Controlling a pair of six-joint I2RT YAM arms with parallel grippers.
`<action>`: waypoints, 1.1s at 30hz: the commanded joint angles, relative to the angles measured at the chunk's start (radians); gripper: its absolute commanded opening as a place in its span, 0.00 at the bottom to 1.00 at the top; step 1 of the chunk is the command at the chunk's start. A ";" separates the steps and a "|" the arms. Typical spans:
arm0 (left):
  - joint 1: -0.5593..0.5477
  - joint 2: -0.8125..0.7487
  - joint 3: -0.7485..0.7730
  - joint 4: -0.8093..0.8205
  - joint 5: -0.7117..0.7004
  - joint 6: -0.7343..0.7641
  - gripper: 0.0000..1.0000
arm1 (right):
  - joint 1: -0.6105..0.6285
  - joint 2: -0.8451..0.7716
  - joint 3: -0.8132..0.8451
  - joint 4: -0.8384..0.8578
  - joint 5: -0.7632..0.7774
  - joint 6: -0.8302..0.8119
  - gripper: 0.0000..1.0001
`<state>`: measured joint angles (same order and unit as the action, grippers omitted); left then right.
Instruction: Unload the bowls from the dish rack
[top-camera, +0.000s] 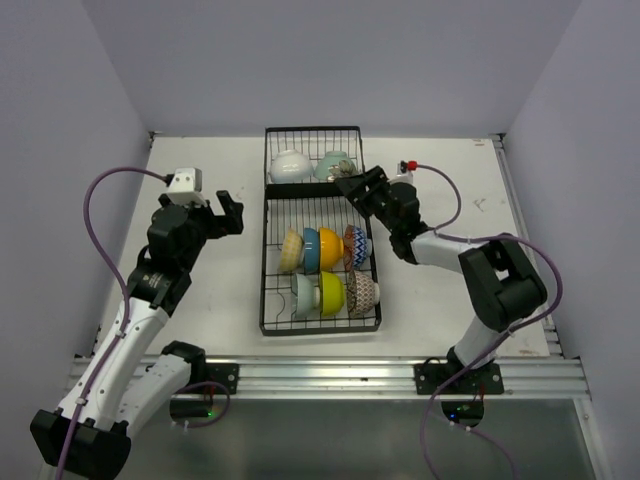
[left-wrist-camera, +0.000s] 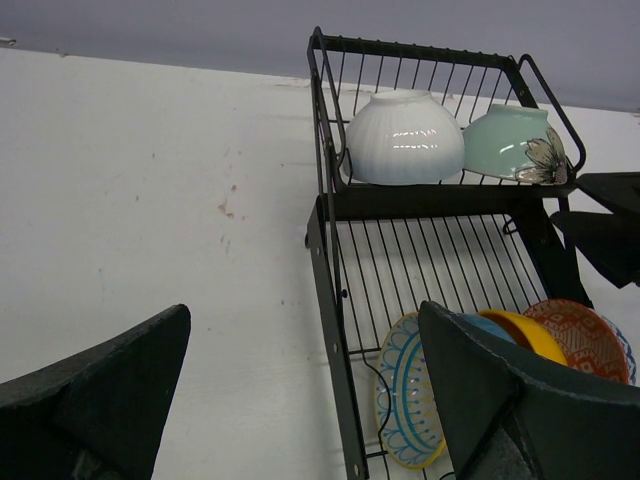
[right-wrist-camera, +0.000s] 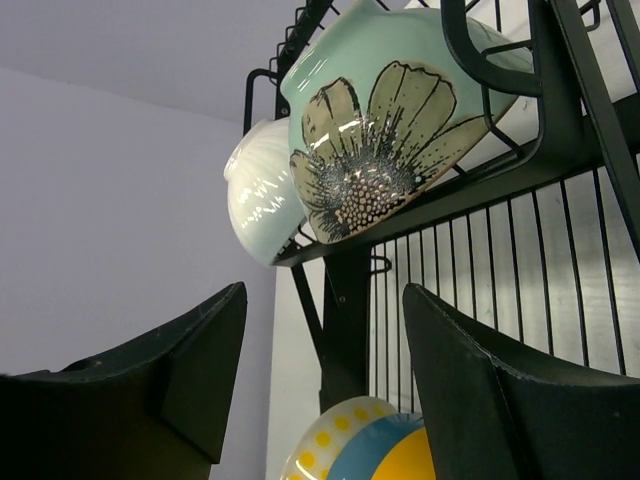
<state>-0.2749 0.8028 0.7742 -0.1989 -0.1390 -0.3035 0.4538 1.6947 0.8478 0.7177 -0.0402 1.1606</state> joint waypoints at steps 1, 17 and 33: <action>0.008 -0.001 0.002 0.039 0.016 0.004 1.00 | 0.003 0.042 0.062 0.118 0.060 0.062 0.67; 0.003 0.016 0.002 0.039 0.032 0.000 1.00 | 0.006 0.169 0.126 0.176 0.111 0.123 0.58; -0.017 0.026 0.002 0.036 0.029 0.004 1.00 | 0.011 0.204 0.132 0.250 0.163 0.160 0.44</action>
<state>-0.2840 0.8257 0.7738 -0.1989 -0.1150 -0.3035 0.4644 1.8744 0.9447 0.8745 0.0658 1.2957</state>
